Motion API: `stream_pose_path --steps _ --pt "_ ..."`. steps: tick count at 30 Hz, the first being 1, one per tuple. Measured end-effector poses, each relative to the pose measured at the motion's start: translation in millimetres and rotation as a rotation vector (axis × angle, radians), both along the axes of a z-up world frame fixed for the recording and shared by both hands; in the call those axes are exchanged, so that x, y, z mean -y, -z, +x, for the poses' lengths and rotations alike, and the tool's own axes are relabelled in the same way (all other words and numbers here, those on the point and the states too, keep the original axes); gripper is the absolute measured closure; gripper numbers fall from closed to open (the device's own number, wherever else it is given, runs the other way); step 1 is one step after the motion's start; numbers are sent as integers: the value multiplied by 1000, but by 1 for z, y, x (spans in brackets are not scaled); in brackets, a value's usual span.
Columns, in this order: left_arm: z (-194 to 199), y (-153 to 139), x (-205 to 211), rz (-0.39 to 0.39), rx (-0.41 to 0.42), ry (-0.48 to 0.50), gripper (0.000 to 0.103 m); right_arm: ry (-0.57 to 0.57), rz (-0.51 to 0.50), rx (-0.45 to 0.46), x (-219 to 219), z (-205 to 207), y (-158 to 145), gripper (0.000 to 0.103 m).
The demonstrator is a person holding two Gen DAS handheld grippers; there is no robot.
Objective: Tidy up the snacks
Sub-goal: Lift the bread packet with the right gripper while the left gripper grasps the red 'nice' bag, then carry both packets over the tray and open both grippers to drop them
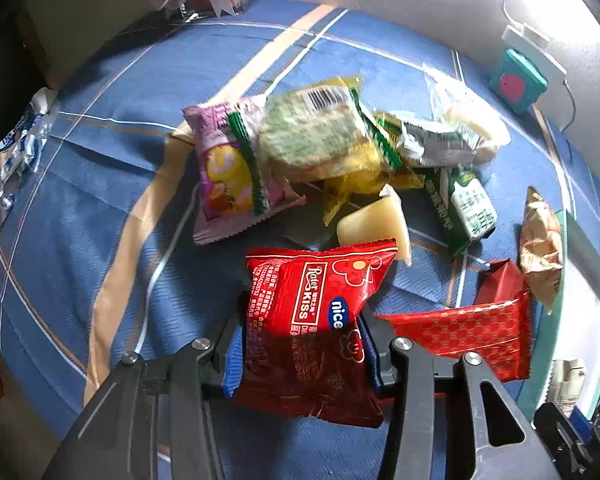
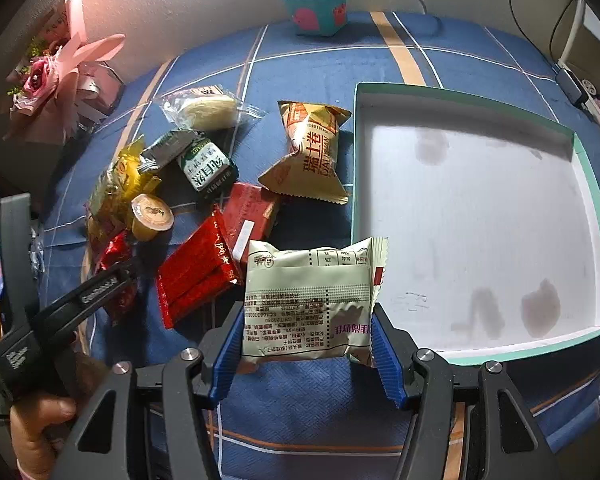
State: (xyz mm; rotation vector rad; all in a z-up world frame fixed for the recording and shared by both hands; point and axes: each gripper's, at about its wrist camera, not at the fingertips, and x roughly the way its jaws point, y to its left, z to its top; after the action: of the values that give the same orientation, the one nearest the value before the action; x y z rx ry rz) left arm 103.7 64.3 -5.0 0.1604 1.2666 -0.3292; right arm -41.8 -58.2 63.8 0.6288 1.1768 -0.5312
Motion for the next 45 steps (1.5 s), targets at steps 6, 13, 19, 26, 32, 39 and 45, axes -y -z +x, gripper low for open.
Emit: stream_pose_path --steps 6,13,19,26,32,39,45 --pt "-5 -37 -18 -12 38 -20 54 12 0 24 6 -6 -4 41" --pt "-16 -70 -15 -76 77 5 54 92 -29 37 45 -24 -5 41" --pt "-46 -92 49 -103 105 169 54 268 -91 1 93 -60 -11 41" --pt "-96 -94 153 -123 117 372 54 418 -106 2 140 -100 -13 41" --pt "-125 -81 204 -129 124 474 54 511 -145 -20 172 -121 -9 41" --pt "-130 -53 239 -105 127 518 54 543 -171 -43 198 -128 7 41" --pt "-125 -37 253 -108 116 524 54 542 -189 -41 214 -128 18 41"
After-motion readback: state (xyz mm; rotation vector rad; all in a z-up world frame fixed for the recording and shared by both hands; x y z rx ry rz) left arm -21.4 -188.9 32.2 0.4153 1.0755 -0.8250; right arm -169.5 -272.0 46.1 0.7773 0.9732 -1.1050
